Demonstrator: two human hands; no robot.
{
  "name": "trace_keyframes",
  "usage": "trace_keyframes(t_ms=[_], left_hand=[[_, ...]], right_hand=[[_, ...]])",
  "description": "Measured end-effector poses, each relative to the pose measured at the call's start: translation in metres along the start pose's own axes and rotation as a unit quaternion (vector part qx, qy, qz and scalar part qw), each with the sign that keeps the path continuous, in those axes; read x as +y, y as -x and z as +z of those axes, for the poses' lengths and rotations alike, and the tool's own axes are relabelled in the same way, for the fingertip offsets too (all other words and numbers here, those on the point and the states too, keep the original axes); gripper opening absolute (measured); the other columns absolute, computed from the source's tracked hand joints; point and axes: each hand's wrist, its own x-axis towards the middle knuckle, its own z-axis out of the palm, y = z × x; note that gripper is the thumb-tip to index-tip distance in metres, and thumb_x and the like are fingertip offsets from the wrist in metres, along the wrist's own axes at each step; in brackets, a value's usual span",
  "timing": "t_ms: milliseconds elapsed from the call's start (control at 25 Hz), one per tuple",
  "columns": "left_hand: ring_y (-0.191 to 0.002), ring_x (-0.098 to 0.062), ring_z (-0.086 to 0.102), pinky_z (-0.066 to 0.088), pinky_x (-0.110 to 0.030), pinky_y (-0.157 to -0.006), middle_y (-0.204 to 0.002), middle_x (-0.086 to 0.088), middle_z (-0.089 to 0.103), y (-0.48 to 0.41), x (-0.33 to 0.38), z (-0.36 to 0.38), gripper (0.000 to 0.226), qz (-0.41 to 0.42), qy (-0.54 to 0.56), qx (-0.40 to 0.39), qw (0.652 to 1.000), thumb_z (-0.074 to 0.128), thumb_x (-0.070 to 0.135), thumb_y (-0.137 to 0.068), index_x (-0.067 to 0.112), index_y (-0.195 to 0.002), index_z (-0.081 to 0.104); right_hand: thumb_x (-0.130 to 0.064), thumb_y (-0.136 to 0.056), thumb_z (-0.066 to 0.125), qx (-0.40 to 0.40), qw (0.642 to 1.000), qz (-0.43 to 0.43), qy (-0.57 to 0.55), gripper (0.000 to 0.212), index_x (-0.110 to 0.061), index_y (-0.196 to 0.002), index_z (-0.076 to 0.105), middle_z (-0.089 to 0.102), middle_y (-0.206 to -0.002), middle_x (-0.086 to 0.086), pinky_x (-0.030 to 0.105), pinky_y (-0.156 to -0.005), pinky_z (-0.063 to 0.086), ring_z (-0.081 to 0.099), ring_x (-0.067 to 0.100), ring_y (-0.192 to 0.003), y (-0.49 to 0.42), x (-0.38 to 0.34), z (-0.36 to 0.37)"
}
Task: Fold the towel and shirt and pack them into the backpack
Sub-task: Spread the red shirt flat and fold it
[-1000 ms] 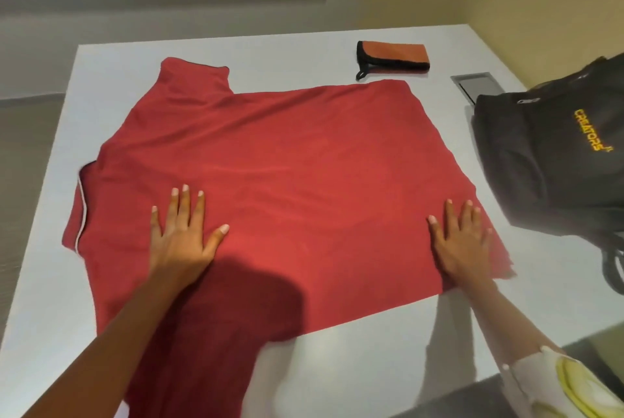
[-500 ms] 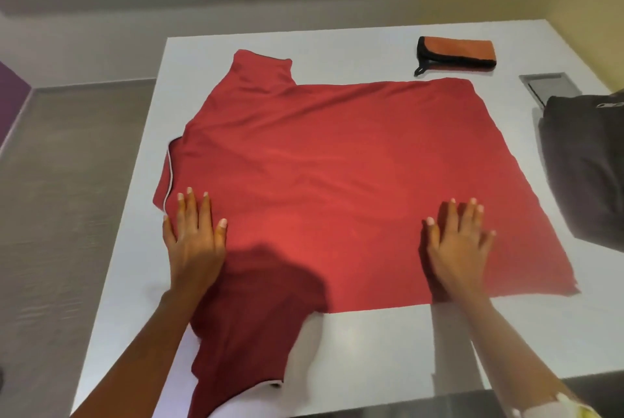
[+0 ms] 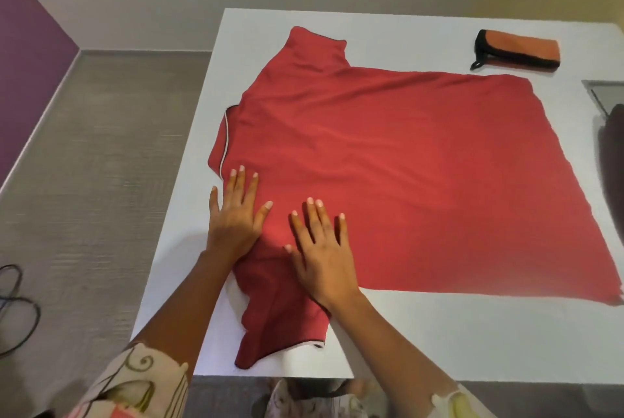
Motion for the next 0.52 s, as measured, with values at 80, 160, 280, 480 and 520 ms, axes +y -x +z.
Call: trace_keyframes(t_ms=[80, 160, 280, 480, 520], left_hand=[[-0.146, -0.026, 0.026, 0.027, -0.055, -0.112, -0.157, -0.013, 0.027, 0.004, -0.004, -0.003, 0.062, 0.003, 0.02, -0.018, 1.0, 0.025, 0.052, -0.102, 0.015, -0.151, 0.033], [-0.147, -0.026, 0.023, 0.023, -0.056, -0.114, -0.158, -0.012, 0.025, 0.01, -0.005, -0.008, 0.064, 0.003, 0.026, -0.031, 0.999, 0.024, 0.054, -0.101, 0.017, -0.152, 0.031], [-0.142, -0.025, 0.035, 0.021, -0.054, -0.114, -0.154, -0.011, 0.036, 0.015, -0.005, -0.019, 0.06, -0.005, 0.045, 0.0, 0.999, 0.033, 0.051, -0.1, 0.017, -0.149, 0.037], [-0.121, -0.033, 0.046, 0.036, -0.049, -0.097, -0.137, -0.013, 0.049, -0.031, -0.01, -0.035, 0.041, -0.208, 0.136, 0.075, 0.966, 0.043, 0.023, -0.099, 0.011, -0.138, 0.047], [-0.124, -0.035, 0.043, 0.034, -0.051, -0.098, -0.137, -0.014, 0.048, -0.044, -0.016, -0.036, 0.042, -0.268, 0.161, 0.048, 0.949, 0.043, 0.017, -0.098, 0.009, -0.139, 0.045]], right_hand=[[-0.045, -0.098, 0.039, -0.014, 1.0, -0.027, -0.004, 0.056, -0.023, -0.149, 0.035, 0.019, -0.161, 0.01, 0.058, -0.116, 0.015, 0.012, 0.025, -0.15, 0.024, -0.018, 0.01], [-0.048, -0.101, 0.032, -0.035, 0.999, -0.019, 0.001, 0.056, -0.025, -0.151, 0.031, 0.016, -0.162, 0.009, 0.058, -0.115, 0.012, 0.008, 0.025, -0.15, 0.045, -0.025, 0.016], [-0.054, -0.1, 0.026, -0.048, 0.999, -0.003, 0.0, 0.059, -0.027, -0.152, 0.028, 0.014, -0.162, 0.008, 0.057, -0.115, 0.01, 0.006, 0.024, -0.151, 0.051, -0.03, 0.015], [-0.053, -0.099, 0.025, -0.005, 0.998, 0.05, -0.032, 0.059, -0.025, -0.151, 0.031, 0.014, -0.162, 0.005, 0.053, -0.118, 0.011, 0.005, 0.021, -0.151, 0.015, -0.013, -0.002], [-0.053, -0.099, 0.025, 0.004, 0.997, 0.074, -0.03, 0.06, -0.024, -0.151, 0.032, 0.015, -0.162, 0.006, 0.053, -0.119, 0.011, 0.006, 0.021, -0.151, 0.006, -0.006, -0.004]])
